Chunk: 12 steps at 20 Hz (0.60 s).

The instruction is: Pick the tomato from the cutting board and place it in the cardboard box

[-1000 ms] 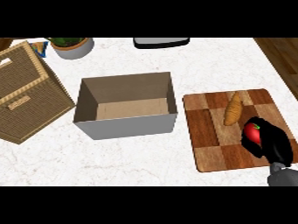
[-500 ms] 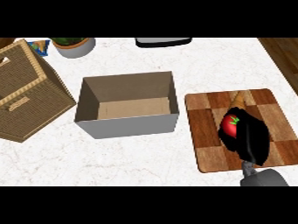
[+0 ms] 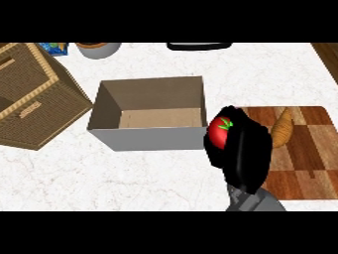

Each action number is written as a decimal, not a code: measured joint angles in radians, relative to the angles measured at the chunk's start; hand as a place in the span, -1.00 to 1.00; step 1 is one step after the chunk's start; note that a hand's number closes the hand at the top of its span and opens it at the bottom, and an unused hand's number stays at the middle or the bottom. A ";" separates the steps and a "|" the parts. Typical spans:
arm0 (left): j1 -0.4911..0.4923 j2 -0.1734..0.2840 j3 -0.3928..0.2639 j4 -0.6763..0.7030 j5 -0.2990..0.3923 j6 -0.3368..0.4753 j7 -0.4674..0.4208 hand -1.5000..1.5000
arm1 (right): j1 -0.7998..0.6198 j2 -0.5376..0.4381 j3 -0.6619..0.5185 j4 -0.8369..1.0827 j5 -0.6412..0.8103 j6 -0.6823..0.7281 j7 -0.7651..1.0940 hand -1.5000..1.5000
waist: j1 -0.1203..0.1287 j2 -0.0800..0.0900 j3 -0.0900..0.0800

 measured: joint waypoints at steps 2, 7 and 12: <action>-0.025 -0.005 -0.004 0.019 -0.008 -0.001 -0.009 0.00 | -0.068 0.015 0.023 -0.020 0.022 0.047 0.077 1.00 | 0.013 0.006 0.002; -0.067 -0.019 -0.020 0.037 -0.017 -0.014 -0.012 0.00 | -0.237 0.028 0.018 0.009 -0.014 0.094 0.168 1.00 | 0.049 0.017 0.004; -0.101 -0.024 -0.021 0.055 -0.019 -0.030 -0.007 0.00 | -0.367 0.032 -0.054 0.128 -0.091 0.076 0.184 1.00 | 0.070 0.025 0.005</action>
